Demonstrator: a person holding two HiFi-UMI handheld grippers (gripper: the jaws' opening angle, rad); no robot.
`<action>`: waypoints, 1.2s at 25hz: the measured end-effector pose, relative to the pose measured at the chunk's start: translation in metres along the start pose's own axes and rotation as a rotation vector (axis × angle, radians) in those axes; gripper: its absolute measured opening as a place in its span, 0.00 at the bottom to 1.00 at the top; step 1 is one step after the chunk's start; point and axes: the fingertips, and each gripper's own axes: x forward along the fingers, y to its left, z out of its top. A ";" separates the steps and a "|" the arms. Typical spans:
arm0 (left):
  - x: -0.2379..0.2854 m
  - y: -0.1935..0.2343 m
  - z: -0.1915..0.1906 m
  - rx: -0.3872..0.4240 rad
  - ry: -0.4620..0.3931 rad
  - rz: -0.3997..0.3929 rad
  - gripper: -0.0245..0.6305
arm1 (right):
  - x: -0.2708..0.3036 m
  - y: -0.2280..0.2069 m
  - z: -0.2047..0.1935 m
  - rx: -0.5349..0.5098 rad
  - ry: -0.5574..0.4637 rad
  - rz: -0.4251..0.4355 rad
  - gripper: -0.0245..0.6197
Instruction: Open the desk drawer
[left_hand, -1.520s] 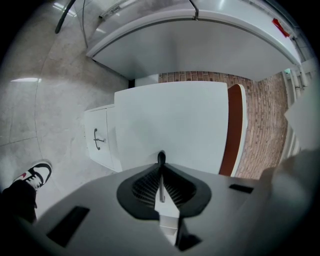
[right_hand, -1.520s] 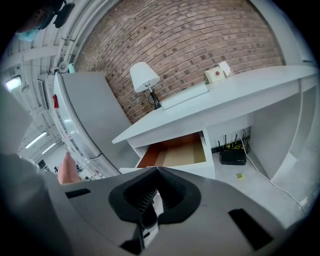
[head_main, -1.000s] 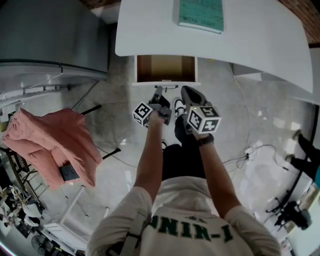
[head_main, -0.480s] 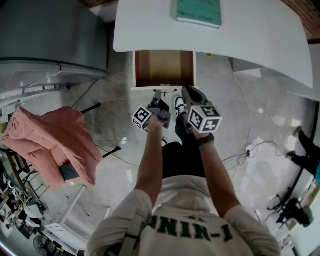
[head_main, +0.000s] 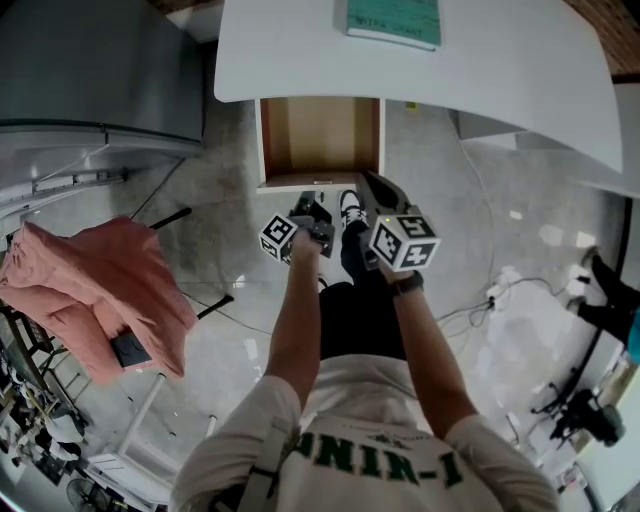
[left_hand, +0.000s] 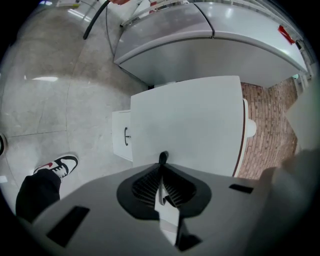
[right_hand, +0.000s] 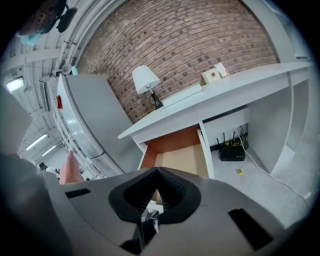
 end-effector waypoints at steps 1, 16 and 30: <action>0.001 0.006 0.001 -0.002 -0.001 0.007 0.07 | 0.000 -0.001 -0.001 0.000 0.001 -0.001 0.04; 0.014 0.045 0.010 0.071 0.019 0.083 0.06 | -0.004 -0.014 -0.005 0.003 -0.044 0.035 0.04; -0.015 0.067 0.014 0.121 0.015 0.246 0.35 | -0.017 0.005 -0.004 0.051 -0.064 0.158 0.04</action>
